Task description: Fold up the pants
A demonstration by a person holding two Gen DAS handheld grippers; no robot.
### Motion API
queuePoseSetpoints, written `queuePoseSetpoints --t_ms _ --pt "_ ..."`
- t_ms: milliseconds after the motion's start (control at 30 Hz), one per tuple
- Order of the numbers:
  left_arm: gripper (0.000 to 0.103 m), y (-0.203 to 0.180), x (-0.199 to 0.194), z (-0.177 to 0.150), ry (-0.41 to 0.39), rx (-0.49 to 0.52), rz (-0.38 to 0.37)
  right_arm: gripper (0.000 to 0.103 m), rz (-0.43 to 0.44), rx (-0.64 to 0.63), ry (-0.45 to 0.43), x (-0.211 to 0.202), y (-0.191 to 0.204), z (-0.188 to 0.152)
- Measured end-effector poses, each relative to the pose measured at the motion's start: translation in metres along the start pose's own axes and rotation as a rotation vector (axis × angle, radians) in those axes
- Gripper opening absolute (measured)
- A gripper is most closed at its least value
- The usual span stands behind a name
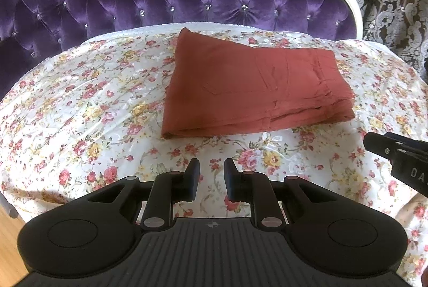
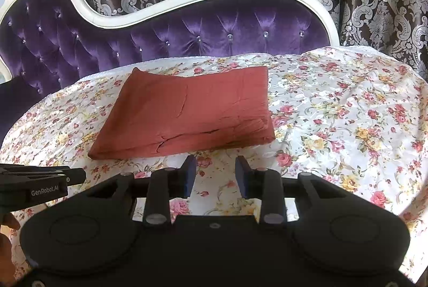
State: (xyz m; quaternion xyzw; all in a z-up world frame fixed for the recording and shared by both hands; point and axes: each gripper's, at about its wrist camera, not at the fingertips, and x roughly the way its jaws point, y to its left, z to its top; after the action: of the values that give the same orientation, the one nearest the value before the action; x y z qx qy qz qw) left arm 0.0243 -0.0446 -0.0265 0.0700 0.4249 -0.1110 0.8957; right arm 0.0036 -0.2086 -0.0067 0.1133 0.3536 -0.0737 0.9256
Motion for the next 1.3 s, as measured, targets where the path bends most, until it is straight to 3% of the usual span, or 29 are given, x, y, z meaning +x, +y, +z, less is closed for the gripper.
queuePoseSetpoints --t_ms 1300 --pt "0.02 -0.006 0.011 0.0 0.038 -0.005 -0.001 0.043 0.008 0.014 0.033 0.012 0.001 0.001"
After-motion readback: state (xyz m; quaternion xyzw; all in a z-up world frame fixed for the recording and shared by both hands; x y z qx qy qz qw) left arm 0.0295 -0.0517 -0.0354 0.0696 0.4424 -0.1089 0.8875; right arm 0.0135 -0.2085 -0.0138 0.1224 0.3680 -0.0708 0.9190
